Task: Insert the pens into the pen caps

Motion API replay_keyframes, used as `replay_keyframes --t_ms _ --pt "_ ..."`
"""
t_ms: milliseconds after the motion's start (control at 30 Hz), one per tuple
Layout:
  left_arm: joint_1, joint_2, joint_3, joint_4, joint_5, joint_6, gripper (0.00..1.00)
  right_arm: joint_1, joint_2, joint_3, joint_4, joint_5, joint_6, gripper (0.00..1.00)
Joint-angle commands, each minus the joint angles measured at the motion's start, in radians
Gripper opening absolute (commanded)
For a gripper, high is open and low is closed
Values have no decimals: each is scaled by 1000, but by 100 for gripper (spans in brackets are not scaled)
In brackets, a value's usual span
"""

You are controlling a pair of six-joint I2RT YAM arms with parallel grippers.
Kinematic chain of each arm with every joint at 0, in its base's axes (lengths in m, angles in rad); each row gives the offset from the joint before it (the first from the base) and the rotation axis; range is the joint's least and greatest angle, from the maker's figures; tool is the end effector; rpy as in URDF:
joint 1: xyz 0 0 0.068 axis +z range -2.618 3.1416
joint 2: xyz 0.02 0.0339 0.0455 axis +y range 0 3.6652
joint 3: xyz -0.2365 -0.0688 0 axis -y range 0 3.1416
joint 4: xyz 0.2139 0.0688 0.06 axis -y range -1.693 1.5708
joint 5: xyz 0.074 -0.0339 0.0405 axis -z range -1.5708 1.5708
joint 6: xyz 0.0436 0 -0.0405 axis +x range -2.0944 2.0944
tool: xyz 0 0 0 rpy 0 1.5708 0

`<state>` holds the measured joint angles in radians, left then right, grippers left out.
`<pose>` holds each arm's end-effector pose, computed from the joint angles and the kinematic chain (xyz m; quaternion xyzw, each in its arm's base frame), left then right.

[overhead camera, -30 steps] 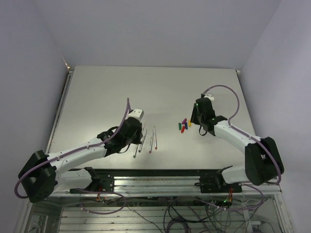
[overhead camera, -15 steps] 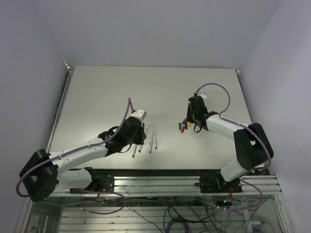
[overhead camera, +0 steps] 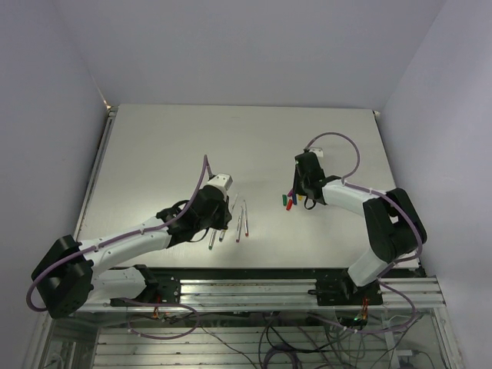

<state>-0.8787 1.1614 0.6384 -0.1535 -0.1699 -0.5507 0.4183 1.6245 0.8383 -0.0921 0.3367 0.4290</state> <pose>0.1539 -0.1742 0.2024 0.1105 0.8924 -0.2246 0.3755 0.2798 0.1086 0.1521 0.0618 0.9270 -0.0061 0.3698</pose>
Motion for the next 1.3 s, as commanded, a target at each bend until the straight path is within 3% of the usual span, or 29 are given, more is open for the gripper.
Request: replay_keyframes --t_ms 0,600,933,1067,1200,1267 --pt "-4 3 -12 18 13 -4 7 11 27 24 30 14 -2 38" --pt "-4 3 -23 12 6 -14 7 13 65 -11 31 34 31 36" --pt "-4 -2 -22 -6 -12 -15 7 13 74 -51 13 25 82 29" --pt "-5 0 -25 -1 -11 -18 7 13 80 -58 6 28 91 20" --pt "-4 7 -24 3 -8 -17 7 13 107 -34 -42 43 93 0" --pt "-4 10 -25 8 -5 -17 7 13 105 -26 -59 47 93 0"
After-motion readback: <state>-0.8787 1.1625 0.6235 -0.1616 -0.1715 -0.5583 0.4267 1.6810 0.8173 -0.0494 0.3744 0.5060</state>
